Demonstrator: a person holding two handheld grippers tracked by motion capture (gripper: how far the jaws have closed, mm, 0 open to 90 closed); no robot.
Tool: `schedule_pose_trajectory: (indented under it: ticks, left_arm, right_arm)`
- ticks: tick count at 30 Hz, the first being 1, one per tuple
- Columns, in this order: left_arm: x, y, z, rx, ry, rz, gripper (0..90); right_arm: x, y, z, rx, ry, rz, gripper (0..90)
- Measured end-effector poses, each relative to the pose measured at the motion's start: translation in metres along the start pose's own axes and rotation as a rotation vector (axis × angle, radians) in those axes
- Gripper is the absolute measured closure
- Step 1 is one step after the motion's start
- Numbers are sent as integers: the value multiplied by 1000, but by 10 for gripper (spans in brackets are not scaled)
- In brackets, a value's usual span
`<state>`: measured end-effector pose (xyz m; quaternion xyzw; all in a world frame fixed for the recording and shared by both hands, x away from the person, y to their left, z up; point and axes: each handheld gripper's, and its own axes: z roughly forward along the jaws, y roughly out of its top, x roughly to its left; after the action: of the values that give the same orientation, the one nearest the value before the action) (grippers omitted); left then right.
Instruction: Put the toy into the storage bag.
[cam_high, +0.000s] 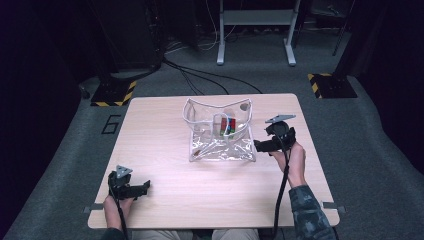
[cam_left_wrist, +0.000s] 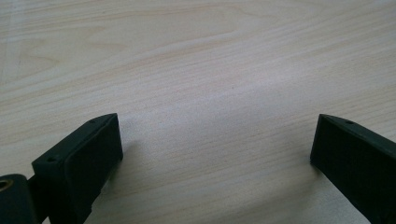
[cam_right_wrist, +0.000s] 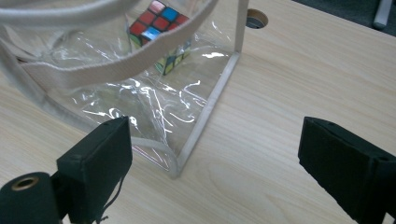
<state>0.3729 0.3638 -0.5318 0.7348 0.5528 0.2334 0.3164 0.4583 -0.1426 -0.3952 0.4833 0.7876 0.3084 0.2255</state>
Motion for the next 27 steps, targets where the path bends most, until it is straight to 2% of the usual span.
schedule_pose_trajectory:
  ticks: [27]
  left_arm:
    - [0, 0, 0, -1, 0, 1, 21]
  right_arm:
    - [-27, -67, 8, 50, -54, 98, 94]
